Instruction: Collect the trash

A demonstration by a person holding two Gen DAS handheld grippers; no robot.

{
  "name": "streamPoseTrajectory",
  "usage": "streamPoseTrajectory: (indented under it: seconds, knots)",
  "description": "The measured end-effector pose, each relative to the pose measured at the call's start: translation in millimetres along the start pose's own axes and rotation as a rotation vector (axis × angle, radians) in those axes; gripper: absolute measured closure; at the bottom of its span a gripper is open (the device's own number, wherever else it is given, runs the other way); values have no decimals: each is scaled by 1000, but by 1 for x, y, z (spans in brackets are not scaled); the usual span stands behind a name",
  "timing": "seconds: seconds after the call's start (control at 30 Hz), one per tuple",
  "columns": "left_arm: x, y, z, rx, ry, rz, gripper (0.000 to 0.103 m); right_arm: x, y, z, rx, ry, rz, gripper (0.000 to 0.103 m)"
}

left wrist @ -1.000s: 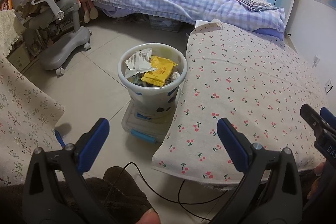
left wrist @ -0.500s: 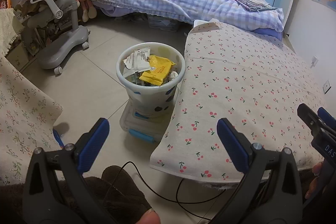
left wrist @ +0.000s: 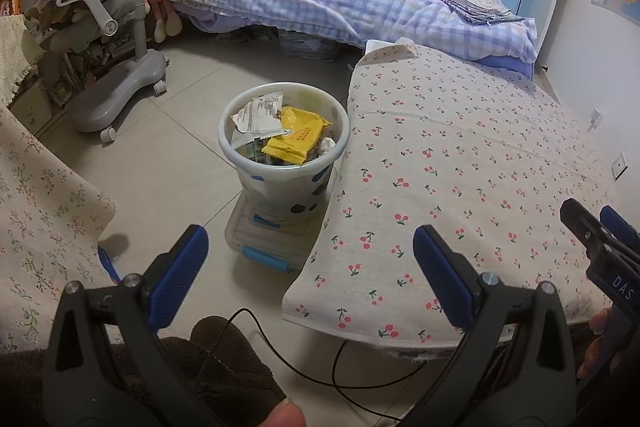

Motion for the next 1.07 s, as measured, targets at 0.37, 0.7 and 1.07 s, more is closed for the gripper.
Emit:
streamPoseTrajectory:
  seconds: [0.37,0.7,1.07]
  knots:
    - [-1,0,-1,0,-1,-2,1,-1,-1,-1,2,1,4,0]
    - [-1,0,0,5,-8,-2,1,0,-1,-3,4,1,8,0]
    - [0,0,3,29,-50,-24,1,1,-4,3,28,-4,13,0]
Point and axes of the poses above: each gripper's, at about its wrist camera, not at the fingertips, and z roughly the way its jaws point, x to its left, y to its top, the point moved 3 cm from there along z, roughly the way its jaws point, and after that the axes turned 9 degrees about -x, right-handed, at the moved point
